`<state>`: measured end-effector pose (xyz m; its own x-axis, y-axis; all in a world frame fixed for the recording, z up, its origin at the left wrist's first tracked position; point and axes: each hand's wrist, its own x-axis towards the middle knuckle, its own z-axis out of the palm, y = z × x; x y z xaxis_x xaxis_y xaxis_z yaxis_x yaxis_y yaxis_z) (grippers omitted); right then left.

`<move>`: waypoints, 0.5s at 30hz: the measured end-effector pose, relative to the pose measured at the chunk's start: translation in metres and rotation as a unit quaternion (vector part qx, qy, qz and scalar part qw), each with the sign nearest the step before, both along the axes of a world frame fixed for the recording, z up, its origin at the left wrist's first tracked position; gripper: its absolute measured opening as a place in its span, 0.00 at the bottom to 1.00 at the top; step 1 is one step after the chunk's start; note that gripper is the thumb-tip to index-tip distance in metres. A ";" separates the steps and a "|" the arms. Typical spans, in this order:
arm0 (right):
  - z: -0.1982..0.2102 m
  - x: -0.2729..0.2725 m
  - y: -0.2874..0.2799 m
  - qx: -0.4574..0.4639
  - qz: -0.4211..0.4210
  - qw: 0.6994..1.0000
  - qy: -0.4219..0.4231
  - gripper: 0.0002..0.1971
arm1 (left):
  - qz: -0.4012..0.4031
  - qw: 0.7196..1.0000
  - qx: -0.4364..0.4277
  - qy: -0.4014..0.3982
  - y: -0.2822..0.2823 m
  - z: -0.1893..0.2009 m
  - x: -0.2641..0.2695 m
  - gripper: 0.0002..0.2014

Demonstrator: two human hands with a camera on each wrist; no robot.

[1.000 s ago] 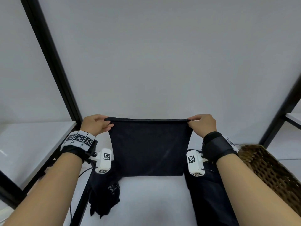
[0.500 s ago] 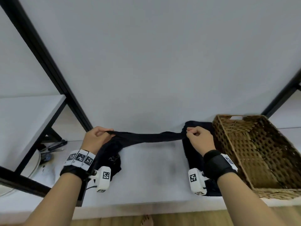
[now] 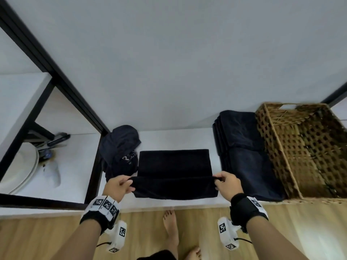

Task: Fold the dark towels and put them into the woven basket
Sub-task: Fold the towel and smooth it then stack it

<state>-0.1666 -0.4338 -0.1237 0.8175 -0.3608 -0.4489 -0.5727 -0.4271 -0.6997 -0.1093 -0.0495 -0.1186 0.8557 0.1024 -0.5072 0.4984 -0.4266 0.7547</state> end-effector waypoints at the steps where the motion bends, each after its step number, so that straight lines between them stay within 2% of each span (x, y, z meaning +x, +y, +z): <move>1: -0.004 0.004 0.000 0.009 -0.008 1.000 0.008 0.11 | -0.010 1.000 0.025 0.003 0.001 -0.003 0.004 0.07; 4: -0.011 0.022 0.000 0.016 -0.028 0.999 0.013 0.12 | -0.067 0.992 0.103 0.000 0.001 -0.010 0.020 0.07; 7: -0.016 0.046 -0.002 -0.017 -0.022 1.000 -0.002 0.11 | -0.086 0.984 0.153 -0.013 -0.005 -0.017 0.042 0.06; 10: -0.021 0.068 -0.004 -0.051 -0.007 0.999 0.004 0.10 | -0.075 0.985 0.156 -0.003 -0.012 -0.024 0.066 0.05; 15: -0.027 0.096 -0.003 -0.046 -0.034 0.998 0.011 0.11 | -0.058 0.990 0.132 0.005 -0.015 -0.036 0.102 0.05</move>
<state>-0.0703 -0.4373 -0.1509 0.7803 -0.4557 -0.4283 -0.6170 -0.4495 -0.6459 -0.0071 -0.0644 -0.1549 0.8647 0.1345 -0.4840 0.4416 -0.6628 0.6048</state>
